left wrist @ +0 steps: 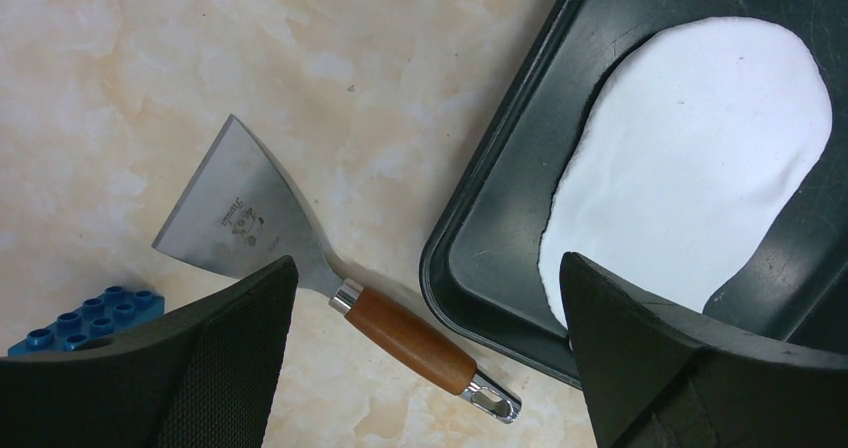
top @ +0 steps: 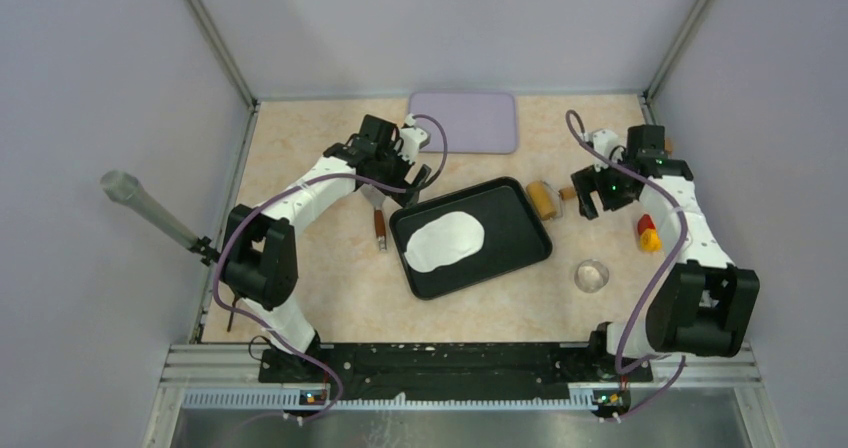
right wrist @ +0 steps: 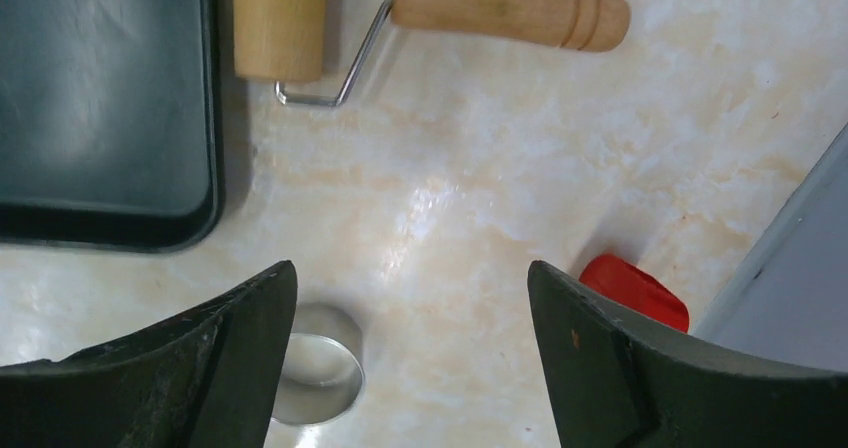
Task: Roll out the dumpling wrappers from the dough
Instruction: Place the rolling pin at the center of the board, then pick up the dumpling mold from the center of the board.
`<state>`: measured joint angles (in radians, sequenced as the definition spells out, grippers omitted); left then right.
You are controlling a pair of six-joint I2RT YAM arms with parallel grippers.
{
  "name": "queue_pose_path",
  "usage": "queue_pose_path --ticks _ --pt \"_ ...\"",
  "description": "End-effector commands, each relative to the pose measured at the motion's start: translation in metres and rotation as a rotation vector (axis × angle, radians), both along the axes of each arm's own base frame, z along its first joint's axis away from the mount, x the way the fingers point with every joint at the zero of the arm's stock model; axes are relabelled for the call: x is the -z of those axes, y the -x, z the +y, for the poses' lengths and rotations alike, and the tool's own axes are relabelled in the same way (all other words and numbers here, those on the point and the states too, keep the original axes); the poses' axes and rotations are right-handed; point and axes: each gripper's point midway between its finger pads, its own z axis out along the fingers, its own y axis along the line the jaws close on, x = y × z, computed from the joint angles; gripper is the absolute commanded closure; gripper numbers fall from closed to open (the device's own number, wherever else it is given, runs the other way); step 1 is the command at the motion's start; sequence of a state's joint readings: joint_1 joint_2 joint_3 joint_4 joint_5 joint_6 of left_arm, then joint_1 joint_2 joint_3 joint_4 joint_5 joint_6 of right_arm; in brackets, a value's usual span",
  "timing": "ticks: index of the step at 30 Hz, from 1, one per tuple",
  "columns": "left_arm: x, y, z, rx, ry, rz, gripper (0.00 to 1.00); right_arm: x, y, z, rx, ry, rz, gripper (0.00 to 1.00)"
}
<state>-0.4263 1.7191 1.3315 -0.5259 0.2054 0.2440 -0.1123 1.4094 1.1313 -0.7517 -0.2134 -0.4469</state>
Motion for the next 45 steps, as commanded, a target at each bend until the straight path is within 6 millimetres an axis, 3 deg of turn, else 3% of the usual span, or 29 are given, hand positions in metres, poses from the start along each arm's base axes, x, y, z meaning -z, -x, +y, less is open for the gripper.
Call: queue_pose_path --ticks 1,8,12,18,27,30,32,34,40,45 --pt "-0.03 -0.002 -0.008 0.015 0.05 -0.065 0.01 0.008 0.052 -0.001 -0.277 0.115 0.07 0.17" --pt "-0.029 0.0 -0.01 0.021 0.046 -0.061 0.01 0.038 0.095 -0.007 -0.355 0.163 0.179 0.21" --pt "-0.029 0.001 -0.011 0.024 0.049 -0.061 0.01 0.055 0.11 -0.006 -0.379 0.16 0.229 0.26" --pt "-0.028 0.002 -0.011 0.026 0.052 -0.056 0.01 0.073 0.111 -0.01 -0.373 0.179 0.232 0.34" --pt "-0.028 0.002 -0.013 0.031 0.053 -0.058 0.01 0.086 0.114 -0.005 -0.383 0.141 0.275 0.65" --pt "-0.029 0.002 -0.013 0.032 0.053 -0.06 0.01 0.087 0.113 -0.004 -0.38 0.133 0.269 0.72" --pt "-0.03 0.002 -0.013 0.032 0.053 -0.062 0.01 0.086 0.111 -0.004 -0.375 0.139 0.26 0.92" --pt "-0.03 0.002 -0.013 0.033 0.054 -0.062 0.01 0.084 0.108 -0.005 -0.365 0.14 0.249 1.0" --pt "-0.032 0.003 -0.013 0.032 0.057 -0.066 0.01 0.064 0.097 -0.001 -0.352 0.135 0.158 1.0" --pt "-0.035 0.002 -0.012 0.031 0.058 -0.075 0.01 0.031 0.088 0.008 -0.344 0.108 0.055 1.0"
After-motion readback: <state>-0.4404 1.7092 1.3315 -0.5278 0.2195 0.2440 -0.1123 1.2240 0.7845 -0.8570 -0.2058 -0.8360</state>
